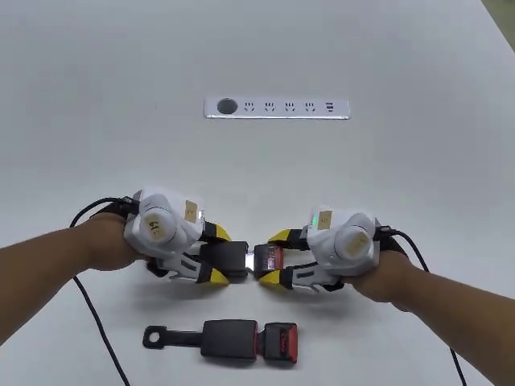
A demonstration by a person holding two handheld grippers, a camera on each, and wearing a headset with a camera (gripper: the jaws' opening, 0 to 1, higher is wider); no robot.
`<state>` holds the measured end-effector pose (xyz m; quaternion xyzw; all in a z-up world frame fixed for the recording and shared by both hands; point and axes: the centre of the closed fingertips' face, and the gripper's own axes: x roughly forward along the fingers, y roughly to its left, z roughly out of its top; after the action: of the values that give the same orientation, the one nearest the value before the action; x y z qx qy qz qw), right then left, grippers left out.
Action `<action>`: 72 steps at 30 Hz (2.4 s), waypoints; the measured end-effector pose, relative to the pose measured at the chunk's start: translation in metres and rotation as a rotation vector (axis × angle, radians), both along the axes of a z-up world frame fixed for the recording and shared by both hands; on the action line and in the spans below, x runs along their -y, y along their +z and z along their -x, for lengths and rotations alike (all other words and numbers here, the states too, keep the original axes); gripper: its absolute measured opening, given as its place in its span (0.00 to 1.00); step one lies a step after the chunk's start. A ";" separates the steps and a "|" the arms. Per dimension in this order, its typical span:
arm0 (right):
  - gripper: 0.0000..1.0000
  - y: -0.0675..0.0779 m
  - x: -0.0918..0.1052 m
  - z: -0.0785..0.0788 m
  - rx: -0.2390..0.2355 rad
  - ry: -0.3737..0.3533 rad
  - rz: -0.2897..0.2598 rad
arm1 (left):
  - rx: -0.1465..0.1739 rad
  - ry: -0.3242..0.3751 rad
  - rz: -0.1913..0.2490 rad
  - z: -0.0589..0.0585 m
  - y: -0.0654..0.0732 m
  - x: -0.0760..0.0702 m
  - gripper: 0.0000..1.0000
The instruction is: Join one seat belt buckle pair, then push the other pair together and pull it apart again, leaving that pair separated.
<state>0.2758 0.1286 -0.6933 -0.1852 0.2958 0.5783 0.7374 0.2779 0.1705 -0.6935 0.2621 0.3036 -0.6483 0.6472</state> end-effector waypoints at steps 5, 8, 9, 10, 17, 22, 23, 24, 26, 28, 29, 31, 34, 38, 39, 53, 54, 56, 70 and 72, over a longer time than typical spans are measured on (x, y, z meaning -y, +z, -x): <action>0.34 -0.001 -0.001 0.000 0.003 0.007 0.001 | 0.002 -0.002 -0.001 0.001 0.001 0.000 0.35; 0.34 -0.001 -0.001 -0.001 0.004 0.007 0.002 | 0.002 -0.001 0.000 0.001 0.001 0.000 0.35; 0.34 -0.002 -0.001 -0.001 0.005 0.008 0.003 | 0.002 -0.001 0.000 0.001 0.001 0.000 0.35; 0.34 -0.003 -0.001 -0.001 0.005 0.008 0.004 | 0.002 0.000 0.000 0.002 0.002 0.001 0.35; 0.34 -0.003 0.000 -0.002 0.005 0.012 0.018 | 0.005 -0.004 -0.006 0.001 0.001 -0.001 0.35; 0.34 -0.002 -0.001 -0.002 0.006 0.015 0.020 | 0.006 -0.005 -0.009 0.002 0.002 -0.001 0.35; 0.34 -0.002 -0.001 -0.002 0.006 0.014 0.020 | 0.006 -0.005 -0.009 0.002 0.002 -0.001 0.35; 0.34 -0.002 -0.001 -0.002 0.006 0.014 0.020 | 0.007 -0.006 -0.010 0.002 0.002 -0.001 0.35; 0.34 -0.001 -0.001 -0.001 0.008 0.016 0.023 | 0.006 -0.005 -0.012 0.002 0.002 -0.001 0.36; 0.34 0.000 -0.001 -0.001 0.007 0.016 0.024 | 0.006 -0.005 -0.014 0.003 0.002 -0.001 0.36; 0.34 0.000 -0.001 -0.001 0.007 0.017 0.024 | 0.007 -0.005 -0.014 0.003 0.002 -0.001 0.36; 0.34 0.000 -0.001 -0.001 0.006 0.016 0.023 | 0.007 -0.005 -0.015 0.004 0.003 -0.001 0.36; 0.34 0.000 -0.001 0.000 0.008 0.019 0.026 | 0.008 -0.006 -0.015 0.004 0.003 -0.001 0.36; 0.34 0.000 0.005 0.000 0.007 0.019 0.032 | 0.007 -0.010 -0.017 0.004 0.002 -0.002 0.36; 0.34 0.000 0.005 0.001 0.007 0.022 0.035 | 0.007 -0.011 -0.017 0.004 0.003 -0.001 0.36; 0.35 0.000 0.014 0.005 0.006 0.025 0.035 | 0.007 -0.007 -0.017 0.004 0.002 -0.001 0.36; 0.35 0.000 0.014 0.005 0.007 0.023 0.035 | 0.006 -0.006 -0.016 0.004 0.002 -0.001 0.36; 0.35 0.000 0.017 0.005 0.005 0.019 0.033 | 0.007 -0.007 -0.017 0.004 0.002 -0.001 0.36; 0.35 -0.004 0.057 0.001 0.000 -0.017 0.044 | 0.006 -0.005 -0.020 0.004 0.003 0.000 0.36; 0.35 -0.004 0.062 0.002 0.001 -0.018 0.046 | 0.006 -0.005 -0.020 0.005 0.004 0.000 0.36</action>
<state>0.2739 0.0668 -0.6970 -0.1997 0.3105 0.5646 0.7382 0.2730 0.1704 -0.6895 0.2712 0.3074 -0.6461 0.6438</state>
